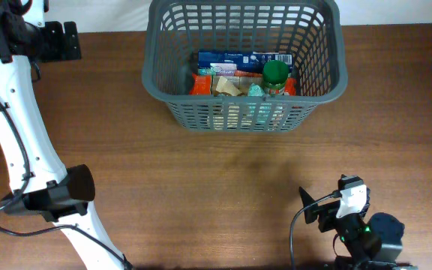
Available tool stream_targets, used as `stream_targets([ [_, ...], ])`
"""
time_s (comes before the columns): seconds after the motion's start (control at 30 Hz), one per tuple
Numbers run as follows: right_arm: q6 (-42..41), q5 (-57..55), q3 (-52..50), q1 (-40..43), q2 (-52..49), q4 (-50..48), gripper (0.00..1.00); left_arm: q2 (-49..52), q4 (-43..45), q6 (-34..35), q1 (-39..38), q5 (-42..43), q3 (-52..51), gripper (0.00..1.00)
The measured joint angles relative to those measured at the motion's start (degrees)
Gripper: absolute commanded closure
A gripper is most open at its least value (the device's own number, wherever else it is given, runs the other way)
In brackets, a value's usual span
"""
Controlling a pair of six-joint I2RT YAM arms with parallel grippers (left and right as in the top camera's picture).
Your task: Pack container
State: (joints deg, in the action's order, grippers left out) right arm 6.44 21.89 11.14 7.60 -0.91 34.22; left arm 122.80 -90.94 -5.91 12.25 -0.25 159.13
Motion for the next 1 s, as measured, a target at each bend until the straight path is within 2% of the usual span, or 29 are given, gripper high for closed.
stream_targets([
  [0.8,0.0,-0.44,-1.62,-0.04,0.0,-0.31,0.01,0.0,0.02,0.0,-0.2,0.0,-0.07,0.01],
  [1.0,0.04,-0.44,-1.62,-0.04,0.0,-0.33,0.01,-3.13,0.07,0.0,-3.63,-0.11,-7.13,0.01],
])
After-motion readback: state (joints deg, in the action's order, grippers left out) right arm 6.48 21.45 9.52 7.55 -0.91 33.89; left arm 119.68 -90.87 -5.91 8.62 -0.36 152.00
